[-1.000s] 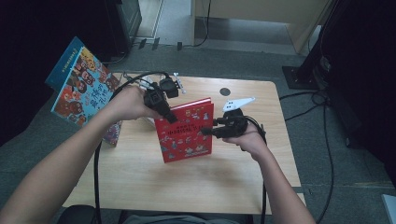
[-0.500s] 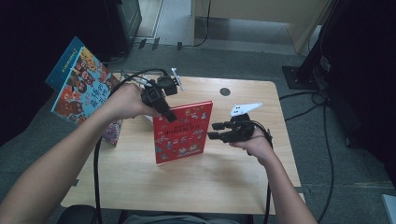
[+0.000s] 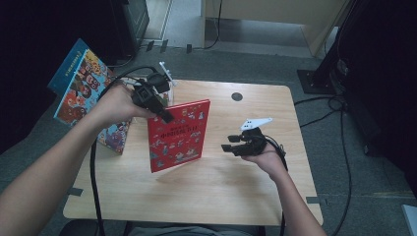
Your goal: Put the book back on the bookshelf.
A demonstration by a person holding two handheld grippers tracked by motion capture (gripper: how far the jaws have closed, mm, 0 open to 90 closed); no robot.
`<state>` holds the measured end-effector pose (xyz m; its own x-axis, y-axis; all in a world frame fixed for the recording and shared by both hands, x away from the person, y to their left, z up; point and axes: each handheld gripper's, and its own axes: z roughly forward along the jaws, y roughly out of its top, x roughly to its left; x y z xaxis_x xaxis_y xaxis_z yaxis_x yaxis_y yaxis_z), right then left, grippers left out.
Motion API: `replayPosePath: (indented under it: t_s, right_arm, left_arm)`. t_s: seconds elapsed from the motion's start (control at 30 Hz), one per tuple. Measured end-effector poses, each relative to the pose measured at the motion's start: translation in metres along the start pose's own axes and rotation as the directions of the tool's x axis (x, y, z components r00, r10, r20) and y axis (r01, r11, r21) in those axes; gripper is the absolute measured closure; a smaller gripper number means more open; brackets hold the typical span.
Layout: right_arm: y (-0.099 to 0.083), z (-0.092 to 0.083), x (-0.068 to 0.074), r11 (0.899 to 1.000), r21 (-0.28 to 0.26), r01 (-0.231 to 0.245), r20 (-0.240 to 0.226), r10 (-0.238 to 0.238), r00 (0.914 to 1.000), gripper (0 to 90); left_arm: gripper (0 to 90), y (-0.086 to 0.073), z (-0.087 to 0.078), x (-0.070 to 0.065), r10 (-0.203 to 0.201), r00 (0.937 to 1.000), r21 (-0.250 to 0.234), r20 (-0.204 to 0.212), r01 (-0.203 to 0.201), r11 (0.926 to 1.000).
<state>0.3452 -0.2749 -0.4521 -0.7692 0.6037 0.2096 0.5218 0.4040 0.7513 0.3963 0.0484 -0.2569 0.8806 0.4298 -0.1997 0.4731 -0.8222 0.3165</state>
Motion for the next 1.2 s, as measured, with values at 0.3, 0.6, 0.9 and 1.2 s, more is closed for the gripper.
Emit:
replayPosePath:
  t_s: [0.3, 0.6, 0.9, 1.2]
  right_arm:
    - [-0.014, 0.021, -0.006, 0.996, 0.081, -0.037, 0.080, 0.030, 0.9964, 47.2]
    - [-0.028, 0.038, -0.014, 0.996, 0.069, -0.064, 0.156, 0.052, 0.9863, 46.2]
    - [-0.035, 0.048, -0.016, 0.995, 0.074, -0.073, 0.190, 0.058, 0.9802, 45.5]
    - [-0.037, 0.054, -0.014, 0.998, 0.054, 0.009, 0.242, -0.022, 0.9700, 41.0]
  left_arm:
    - [80.4, -0.028, -0.012, 0.014, -0.102, 0.9945, -0.046, 0.023, 0.103, 0.9936]
    - [80.3, -0.069, -0.031, 0.028, -0.220, 0.9756, -0.092, 0.006, 0.219, 0.9714]
    - [80.3, -0.105, -0.046, 0.041, -0.312, 0.9501, -0.135, 0.005, 0.310, 0.9411]
    - [80.2, -0.137, -0.059, 0.055, -0.398, 0.9169, -0.174, 0.023, 0.396, 0.9016]
